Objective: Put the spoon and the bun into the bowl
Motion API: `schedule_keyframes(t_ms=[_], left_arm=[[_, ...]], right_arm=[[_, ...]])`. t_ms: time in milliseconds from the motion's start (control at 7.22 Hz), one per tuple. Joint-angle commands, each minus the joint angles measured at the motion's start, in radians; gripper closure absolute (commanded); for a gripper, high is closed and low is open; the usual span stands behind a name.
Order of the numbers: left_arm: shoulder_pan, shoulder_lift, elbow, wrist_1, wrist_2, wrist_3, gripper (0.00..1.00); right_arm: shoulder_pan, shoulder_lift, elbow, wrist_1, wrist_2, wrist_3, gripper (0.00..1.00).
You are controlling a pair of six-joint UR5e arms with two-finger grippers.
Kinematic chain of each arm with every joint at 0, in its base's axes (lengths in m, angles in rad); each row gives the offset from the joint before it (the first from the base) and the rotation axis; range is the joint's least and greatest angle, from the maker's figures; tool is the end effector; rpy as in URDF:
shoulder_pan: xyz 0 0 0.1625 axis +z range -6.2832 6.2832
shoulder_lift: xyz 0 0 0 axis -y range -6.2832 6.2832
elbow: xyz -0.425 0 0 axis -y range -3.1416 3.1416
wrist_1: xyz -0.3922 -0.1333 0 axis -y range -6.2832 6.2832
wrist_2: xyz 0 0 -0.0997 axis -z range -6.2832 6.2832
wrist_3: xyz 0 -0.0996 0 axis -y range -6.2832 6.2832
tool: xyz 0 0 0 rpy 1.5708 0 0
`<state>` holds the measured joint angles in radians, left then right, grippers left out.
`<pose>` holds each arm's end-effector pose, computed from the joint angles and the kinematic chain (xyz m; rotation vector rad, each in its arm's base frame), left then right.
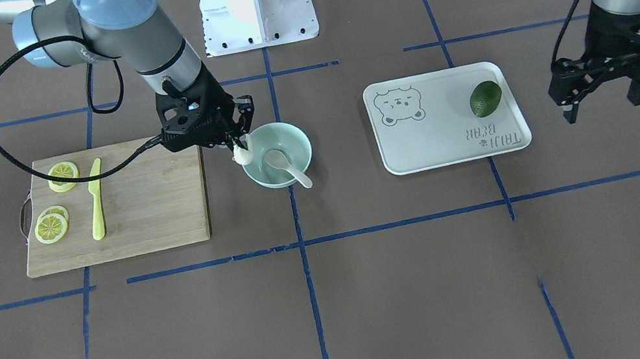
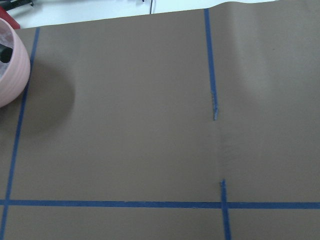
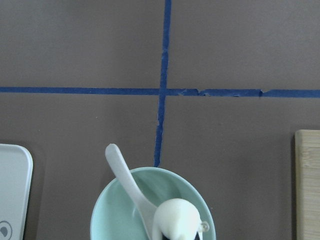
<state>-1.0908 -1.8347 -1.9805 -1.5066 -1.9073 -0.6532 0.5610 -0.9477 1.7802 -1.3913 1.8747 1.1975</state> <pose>0.1663 -0.5368 0.3482 0.3342 0.5989 -0.0638 -0.4914 -0.4310 0.1834 0.2042 -1.0202 0.0167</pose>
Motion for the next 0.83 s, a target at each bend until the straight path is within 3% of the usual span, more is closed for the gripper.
schedule_keyframes(t_ms=[0, 138, 277, 415, 692], left_arm=[[-0.14, 0.08, 0.008, -0.001, -0.094, 0.244, 0.0], [-0.188, 0.106, 0.009, -0.001, -0.133, 0.339, 0.0], [-0.24, 0.12, 0.025, -0.001, -0.169, 0.415, 0.0], [-0.27, 0.12, 0.054, -0.001, -0.179, 0.475, 0.0], [-0.328, 0.12, 0.119, -0.024, -0.179, 0.576, 0.0]], right_arm=[[-0.049, 0.047, -0.062, 0.0, -0.045, -0.001, 1.0], [-0.05, 0.05, -0.071, 0.003, -0.045, 0.001, 1.0], [-0.05, 0.049, -0.071, 0.009, -0.045, 0.02, 0.24], [-0.05, 0.049, -0.071, 0.018, -0.045, 0.024, 0.0], [-0.047, 0.049, -0.071, 0.02, -0.046, 0.024, 0.0]])
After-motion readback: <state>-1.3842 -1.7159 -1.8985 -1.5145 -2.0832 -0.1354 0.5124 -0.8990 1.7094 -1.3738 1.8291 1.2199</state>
